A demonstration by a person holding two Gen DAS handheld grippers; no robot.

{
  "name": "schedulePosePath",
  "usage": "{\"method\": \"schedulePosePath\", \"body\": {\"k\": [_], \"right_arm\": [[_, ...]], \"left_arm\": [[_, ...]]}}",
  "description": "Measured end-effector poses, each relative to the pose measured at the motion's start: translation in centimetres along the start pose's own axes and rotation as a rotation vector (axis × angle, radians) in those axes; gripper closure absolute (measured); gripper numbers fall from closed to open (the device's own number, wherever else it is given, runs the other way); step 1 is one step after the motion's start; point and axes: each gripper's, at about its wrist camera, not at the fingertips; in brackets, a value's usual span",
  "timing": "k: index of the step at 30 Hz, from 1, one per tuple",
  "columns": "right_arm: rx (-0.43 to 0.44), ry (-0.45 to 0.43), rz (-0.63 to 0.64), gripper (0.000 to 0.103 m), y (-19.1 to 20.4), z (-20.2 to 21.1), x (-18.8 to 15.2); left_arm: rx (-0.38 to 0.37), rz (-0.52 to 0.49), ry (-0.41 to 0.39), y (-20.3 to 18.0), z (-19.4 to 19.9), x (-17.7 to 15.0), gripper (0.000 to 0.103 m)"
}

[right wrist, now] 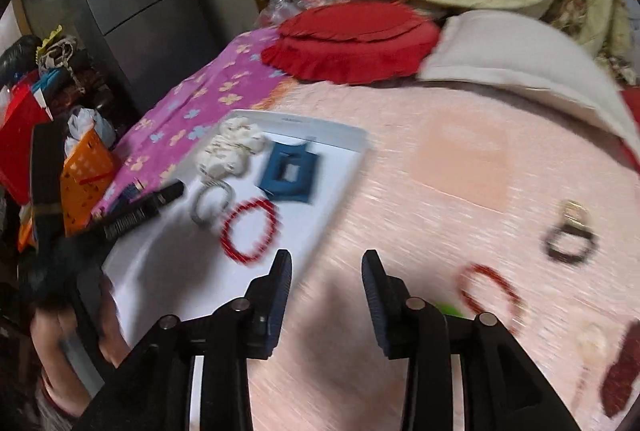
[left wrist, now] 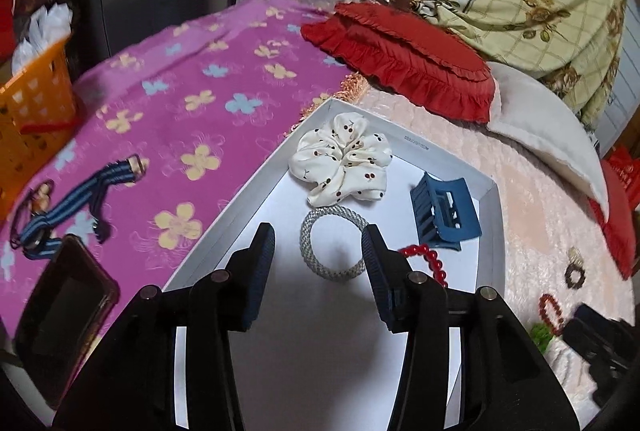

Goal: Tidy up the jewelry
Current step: 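Withdraw both grippers from the tray back over the remaining jewelry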

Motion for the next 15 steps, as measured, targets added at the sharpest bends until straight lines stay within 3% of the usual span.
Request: {"method": "schedulePosePath", "body": {"k": [6, 12, 15], "right_arm": [[-0.147, -0.051, -0.027, 0.068, -4.9, 7.2, -5.7], [-0.22, -0.079, -0.141, 0.067, -9.6, 12.6, -10.9], [-0.252, -0.1, -0.172, 0.067, -11.2, 15.1, -13.2]], "left_arm": [[0.018, -0.082, -0.082, -1.5, 2.5, -1.7, 0.059], [-0.04, -0.055, -0.153, -2.3, 7.3, -4.5, 0.059], [-0.024, -0.096, -0.205, -3.9, 10.2, -6.3, 0.059]]}}
Point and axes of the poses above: each gripper's, at about its wrist camera, not at the fingertips, and z roughly against the way its jaws point, y to its left, x to its top, and after that the axes turned 15 degrees about x, right-handed
